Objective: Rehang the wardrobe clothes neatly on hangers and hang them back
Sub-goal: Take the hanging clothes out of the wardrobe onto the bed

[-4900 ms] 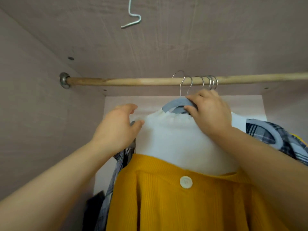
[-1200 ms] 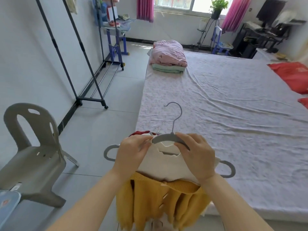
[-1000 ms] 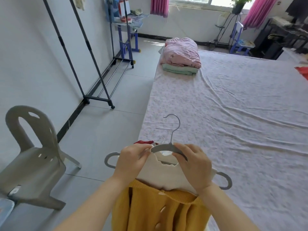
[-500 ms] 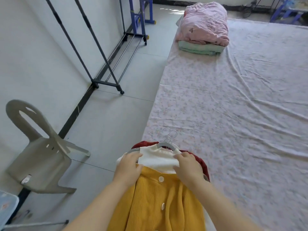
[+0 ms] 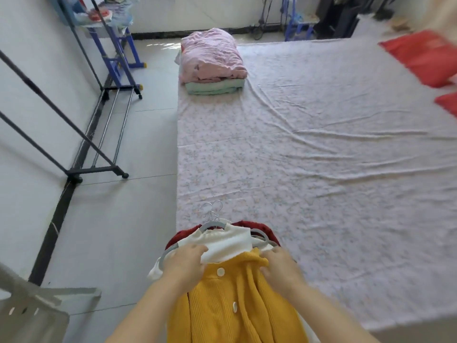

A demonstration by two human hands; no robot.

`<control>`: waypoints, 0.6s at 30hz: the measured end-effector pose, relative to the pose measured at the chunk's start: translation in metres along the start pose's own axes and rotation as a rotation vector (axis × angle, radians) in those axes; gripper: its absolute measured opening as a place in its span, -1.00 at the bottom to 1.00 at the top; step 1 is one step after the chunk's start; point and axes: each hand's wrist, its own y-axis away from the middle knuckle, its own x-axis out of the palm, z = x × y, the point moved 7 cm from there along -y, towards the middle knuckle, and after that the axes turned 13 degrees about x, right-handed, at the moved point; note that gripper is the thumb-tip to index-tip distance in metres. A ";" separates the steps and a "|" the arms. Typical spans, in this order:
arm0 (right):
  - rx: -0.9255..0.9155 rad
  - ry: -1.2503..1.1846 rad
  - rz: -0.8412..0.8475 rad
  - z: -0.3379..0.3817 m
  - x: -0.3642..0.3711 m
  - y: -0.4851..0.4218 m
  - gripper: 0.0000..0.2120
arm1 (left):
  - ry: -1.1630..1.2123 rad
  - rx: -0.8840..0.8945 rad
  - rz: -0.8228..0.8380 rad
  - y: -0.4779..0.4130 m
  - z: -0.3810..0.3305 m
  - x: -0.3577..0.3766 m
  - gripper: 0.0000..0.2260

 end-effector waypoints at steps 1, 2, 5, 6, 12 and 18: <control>0.058 -0.017 -0.013 -0.012 -0.002 0.012 -0.71 | -0.026 0.047 0.041 0.000 -0.007 0.001 -0.62; 0.110 -0.030 -0.023 -0.025 -0.003 0.024 -0.71 | -0.052 0.095 0.074 -0.001 -0.015 0.001 -0.62; 0.281 -0.108 -0.064 -0.064 0.001 0.074 -0.66 | -0.142 0.271 0.146 0.003 -0.049 0.003 -0.62; 0.342 -0.145 -0.084 -0.076 0.004 0.095 -0.64 | -0.175 0.339 0.165 0.006 -0.062 0.004 -0.64; 0.721 -0.307 -0.255 -0.142 0.029 0.250 -0.68 | -0.381 0.753 0.299 0.046 -0.164 0.041 -0.63; 1.088 -0.467 -0.425 -0.197 0.089 0.431 -0.63 | -0.497 1.165 0.426 0.146 -0.290 0.117 -0.59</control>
